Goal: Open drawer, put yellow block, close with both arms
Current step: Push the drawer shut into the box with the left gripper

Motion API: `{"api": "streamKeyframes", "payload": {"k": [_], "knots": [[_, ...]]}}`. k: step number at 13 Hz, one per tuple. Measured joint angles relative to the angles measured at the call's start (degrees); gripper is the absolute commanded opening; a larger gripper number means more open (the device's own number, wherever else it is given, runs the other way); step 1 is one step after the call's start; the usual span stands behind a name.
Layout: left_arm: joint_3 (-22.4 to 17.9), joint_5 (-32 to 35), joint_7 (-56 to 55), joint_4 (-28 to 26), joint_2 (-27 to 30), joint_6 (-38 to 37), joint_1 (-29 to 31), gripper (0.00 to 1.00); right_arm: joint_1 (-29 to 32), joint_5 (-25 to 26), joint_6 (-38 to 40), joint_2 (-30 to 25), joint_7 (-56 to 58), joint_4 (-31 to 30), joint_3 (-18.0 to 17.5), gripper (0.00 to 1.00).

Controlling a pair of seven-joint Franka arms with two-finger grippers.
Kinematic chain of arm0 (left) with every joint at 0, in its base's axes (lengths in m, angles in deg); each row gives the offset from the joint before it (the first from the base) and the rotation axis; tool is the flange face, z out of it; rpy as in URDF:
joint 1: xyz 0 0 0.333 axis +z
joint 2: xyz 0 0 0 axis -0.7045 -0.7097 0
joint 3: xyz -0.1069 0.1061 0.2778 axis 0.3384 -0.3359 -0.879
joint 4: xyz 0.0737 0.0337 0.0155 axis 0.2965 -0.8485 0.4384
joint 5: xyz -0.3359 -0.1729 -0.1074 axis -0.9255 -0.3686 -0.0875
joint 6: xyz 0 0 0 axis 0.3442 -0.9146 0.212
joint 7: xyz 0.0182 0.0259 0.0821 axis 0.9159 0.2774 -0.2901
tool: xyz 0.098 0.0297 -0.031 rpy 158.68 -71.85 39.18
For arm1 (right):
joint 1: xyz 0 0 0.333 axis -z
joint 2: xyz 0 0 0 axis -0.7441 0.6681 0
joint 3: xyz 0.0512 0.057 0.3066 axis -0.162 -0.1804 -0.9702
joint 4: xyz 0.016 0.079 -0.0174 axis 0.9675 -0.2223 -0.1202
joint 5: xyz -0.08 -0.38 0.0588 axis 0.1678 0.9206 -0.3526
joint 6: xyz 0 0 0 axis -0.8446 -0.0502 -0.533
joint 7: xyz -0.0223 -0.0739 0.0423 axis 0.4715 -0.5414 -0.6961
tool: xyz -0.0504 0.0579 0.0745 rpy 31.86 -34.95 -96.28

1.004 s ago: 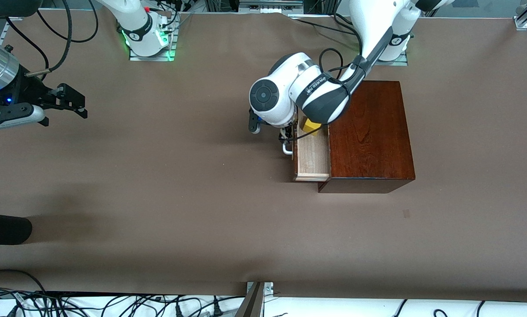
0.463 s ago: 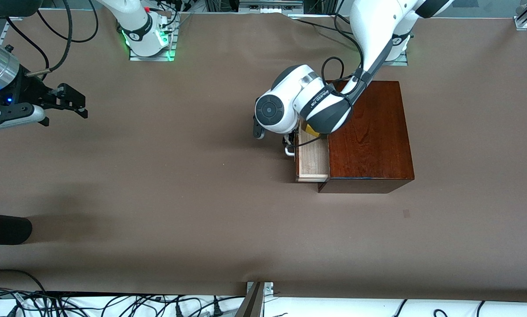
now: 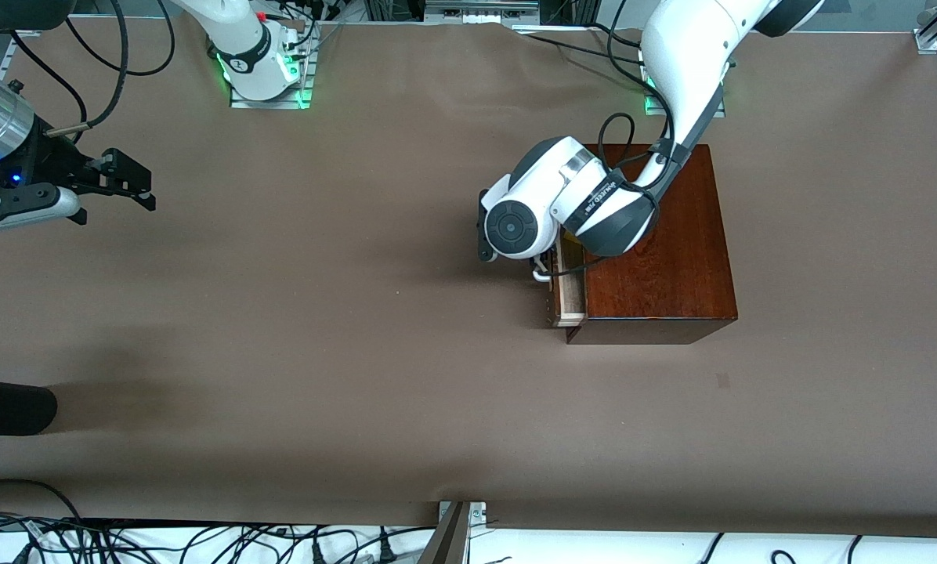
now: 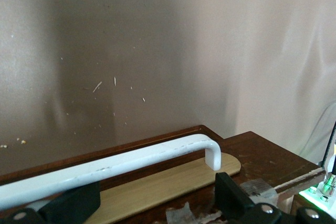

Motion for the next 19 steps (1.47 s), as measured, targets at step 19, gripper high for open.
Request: {"api": "streamKeyframes", "payload": {"k": [19], "knots": [[1.9,4.1,-27.5,2.9,5.5,4.8,2.3,1.0,0.0,0.1,0.0,0.0,0.0,0.0,-0.1,1.0]]}}
